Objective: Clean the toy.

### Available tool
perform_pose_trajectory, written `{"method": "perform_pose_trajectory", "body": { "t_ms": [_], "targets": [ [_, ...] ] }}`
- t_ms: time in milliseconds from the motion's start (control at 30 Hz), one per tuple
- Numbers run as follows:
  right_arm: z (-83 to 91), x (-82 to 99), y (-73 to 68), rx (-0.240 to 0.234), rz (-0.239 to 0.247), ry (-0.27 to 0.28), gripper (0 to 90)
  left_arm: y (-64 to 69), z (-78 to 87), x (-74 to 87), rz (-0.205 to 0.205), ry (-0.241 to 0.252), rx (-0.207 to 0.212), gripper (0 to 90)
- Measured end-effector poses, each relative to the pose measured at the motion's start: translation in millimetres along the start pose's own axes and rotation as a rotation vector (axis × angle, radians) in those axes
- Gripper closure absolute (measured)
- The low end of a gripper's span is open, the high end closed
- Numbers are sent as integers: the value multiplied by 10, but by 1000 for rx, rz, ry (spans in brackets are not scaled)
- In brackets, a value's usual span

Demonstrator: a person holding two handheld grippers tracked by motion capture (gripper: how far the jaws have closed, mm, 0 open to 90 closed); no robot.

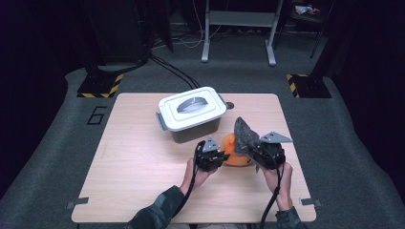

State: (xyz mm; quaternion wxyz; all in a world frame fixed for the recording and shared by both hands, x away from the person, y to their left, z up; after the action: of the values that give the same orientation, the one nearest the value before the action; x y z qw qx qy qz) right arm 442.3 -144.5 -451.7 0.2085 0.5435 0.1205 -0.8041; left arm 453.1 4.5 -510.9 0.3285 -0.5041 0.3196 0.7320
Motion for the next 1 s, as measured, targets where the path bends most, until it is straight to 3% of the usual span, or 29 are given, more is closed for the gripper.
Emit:
{"method": "perform_pose_trajectory", "body": {
  "t_ms": [300,400,467,733,1000],
  "targets": [
    [-230,98,-88,-2,37,-57,780,-69,-15,85,-5,-43,-23,803],
    [-261,100,-83,-3,20,-55,781,-98,-14,92,-2,-43,-22,799],
    [-260,112,-50,-2,29,-60,781,-103,-16,92,-2,-41,-21,798],
    [-244,262,164,46,-30,-82,780,-128,-17,103,17,-33,-22,796],
    [-270,458,354,78,-87,-130,780,-137,-22,99,11,-35,-21,795]
  ]
}}
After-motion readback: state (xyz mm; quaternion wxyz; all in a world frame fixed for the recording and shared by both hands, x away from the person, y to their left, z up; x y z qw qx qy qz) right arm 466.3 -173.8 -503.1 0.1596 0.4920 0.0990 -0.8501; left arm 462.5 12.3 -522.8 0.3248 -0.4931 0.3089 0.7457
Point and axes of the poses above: each handheld gripper's, and its own axes: z roughly backward along the jaws, x roughly out of its underside, y roughly to its right, the point moved 7 cm from there along -z, roughly forward along the jaws, and after that the axes turned 13 degrees about y, right-handed, at the moved point
